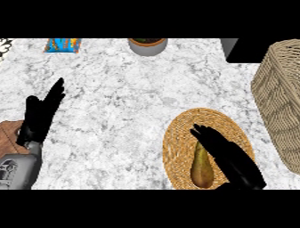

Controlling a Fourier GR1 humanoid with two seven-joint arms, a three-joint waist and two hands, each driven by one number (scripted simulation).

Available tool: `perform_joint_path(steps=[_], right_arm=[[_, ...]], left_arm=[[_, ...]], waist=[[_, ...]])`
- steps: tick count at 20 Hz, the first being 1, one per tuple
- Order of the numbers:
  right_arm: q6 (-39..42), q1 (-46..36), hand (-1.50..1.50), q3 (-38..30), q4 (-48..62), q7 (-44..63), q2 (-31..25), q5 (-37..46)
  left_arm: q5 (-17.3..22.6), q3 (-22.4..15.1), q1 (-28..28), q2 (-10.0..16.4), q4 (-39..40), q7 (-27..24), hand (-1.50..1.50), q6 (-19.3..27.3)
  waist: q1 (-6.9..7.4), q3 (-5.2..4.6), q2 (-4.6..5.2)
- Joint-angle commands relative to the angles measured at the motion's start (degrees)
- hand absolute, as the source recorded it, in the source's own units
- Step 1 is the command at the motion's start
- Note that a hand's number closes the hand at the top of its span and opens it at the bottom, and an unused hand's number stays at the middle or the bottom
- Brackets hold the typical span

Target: Pick the pear from the placemat and place it in the basket

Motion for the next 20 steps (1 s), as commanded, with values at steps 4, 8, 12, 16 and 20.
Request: perform_joint_path(steps=[4,8,12,16,20], right_arm=[[-3.6,1.8,-1.50,-1.1,7.1,-5.4,0.5,1.3],[0.0,-1.6,-1.50,-2.0,3.5,-0.5,3.3,1.4],[-6.1,-2.4,-1.50,-0.5,12.5,-3.6,5.9,4.6],[-5.1,-1.5,1.50,1.2,8.0,-4.1,3.6,7.9],[-9.7,-2.8,1.50,-1.0,10.8,-10.1,0.8,9.2]], left_arm=[[0.0,2.2,-1.0,-0.9,0.0,1.6,0.00,-1.7],[-2.9,2.0,0.0,-2.1,2.4,-2.3,0.00,-1.5],[-1.6,1.7,2.6,-2.5,-5.8,3.0,0.00,-2.7],[-3.5,1.8,0.3,-3.6,-0.6,0.7,0.00,-1.8],[-3.5,1.7,4.6,-3.1,-6.8,1.6,0.00,-2.3]], waist=[[-0.08,0.00,0.02],[-0.09,-0.02,0.02],[0.20,0.00,-0.03],[-0.06,-0.01,-0.01],[0.14,0.00,-0.06]])
